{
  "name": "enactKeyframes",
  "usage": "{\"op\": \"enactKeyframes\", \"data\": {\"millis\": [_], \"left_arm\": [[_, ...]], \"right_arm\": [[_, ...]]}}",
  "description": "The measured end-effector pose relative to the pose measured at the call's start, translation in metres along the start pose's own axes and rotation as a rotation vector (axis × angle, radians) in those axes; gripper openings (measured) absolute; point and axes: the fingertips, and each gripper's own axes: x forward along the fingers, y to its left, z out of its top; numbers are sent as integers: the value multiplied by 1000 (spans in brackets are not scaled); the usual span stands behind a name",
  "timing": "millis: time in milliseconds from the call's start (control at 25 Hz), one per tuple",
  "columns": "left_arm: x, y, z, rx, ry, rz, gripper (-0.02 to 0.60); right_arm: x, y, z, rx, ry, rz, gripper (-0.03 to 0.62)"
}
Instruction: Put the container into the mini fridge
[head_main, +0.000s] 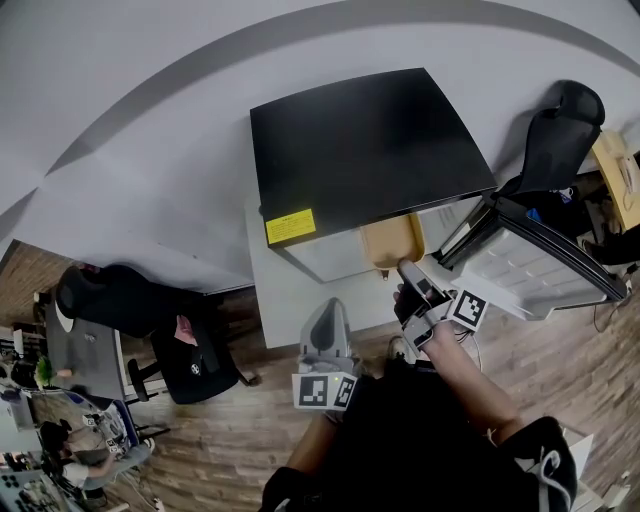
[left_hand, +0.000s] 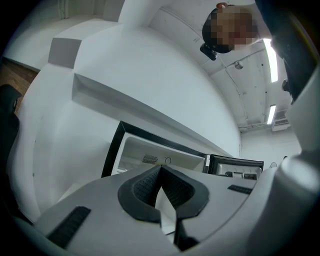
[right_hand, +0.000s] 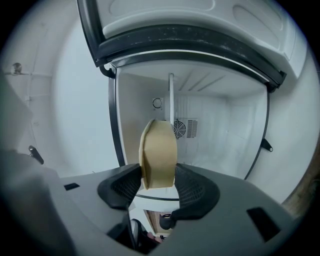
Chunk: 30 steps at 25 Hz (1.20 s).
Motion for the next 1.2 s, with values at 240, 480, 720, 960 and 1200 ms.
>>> {"op": "enactKeyframes", "data": {"millis": [240, 480, 720, 960, 1200], "left_arm": [[-3, 4, 3, -11, -8, -6, 21], [-4, 5, 5, -10, -11, -7, 23], [-4, 5, 4, -11, -9, -6, 21], [-6, 9, 4, -10, -3, 3, 22], [-7, 13, 4, -13, -4, 9, 23]], "right_arm": [[16, -1, 10, -9, -29, -8, 225], [31, -4, 19, -20, -35, -12, 225], [46, -5, 28, -24, -45, -7, 226], [56, -5, 35, -22, -39, 3, 230], [58, 6, 36, -56, -38, 45, 287]]}}
